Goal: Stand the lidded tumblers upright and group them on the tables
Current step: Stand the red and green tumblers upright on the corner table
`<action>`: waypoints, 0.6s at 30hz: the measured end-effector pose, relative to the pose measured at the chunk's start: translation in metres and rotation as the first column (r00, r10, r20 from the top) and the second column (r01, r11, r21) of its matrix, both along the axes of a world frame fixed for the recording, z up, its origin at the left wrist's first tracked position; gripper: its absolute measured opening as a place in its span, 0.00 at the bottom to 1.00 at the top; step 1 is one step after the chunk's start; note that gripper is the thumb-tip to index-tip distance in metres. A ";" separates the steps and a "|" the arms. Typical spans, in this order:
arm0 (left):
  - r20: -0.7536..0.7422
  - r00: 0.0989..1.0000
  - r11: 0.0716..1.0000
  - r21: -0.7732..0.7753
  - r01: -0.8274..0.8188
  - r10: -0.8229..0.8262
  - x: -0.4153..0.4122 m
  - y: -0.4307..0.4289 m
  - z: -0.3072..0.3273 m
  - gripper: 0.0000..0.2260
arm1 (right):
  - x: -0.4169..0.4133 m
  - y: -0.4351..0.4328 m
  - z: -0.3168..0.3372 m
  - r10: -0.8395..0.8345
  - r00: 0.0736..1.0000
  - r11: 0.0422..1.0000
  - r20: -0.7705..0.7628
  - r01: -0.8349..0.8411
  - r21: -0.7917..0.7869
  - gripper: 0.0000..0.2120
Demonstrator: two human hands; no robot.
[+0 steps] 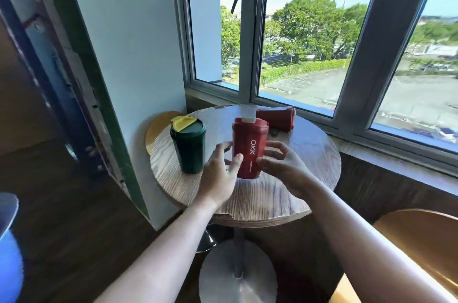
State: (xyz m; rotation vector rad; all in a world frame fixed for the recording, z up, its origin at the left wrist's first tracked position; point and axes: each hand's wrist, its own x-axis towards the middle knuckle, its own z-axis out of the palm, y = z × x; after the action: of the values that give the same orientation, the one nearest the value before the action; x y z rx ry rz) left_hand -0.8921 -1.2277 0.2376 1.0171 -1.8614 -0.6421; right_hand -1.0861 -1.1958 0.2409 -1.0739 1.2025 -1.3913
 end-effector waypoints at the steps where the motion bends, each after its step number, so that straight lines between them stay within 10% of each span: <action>1: -0.011 1.000 1.000 0.014 0.015 -0.015 -0.005 -0.002 0.003 0.17 | -0.004 0.000 0.001 0.000 1.000 1.000 -0.017 -0.001 -0.016 0.28; 18: 0.051 0.997 0.999 -0.003 -0.051 0.051 -0.043 -0.041 0.009 0.23 | -0.053 -0.048 0.002 0.122 0.989 0.988 -0.080 -0.128 -0.081 0.21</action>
State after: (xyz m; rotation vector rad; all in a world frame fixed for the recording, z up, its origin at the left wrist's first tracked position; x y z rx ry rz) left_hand -0.9353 -1.2688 0.2464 1.0853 -1.8738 -0.5888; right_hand -1.1388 -1.2438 0.2429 -1.2497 1.1171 -1.3256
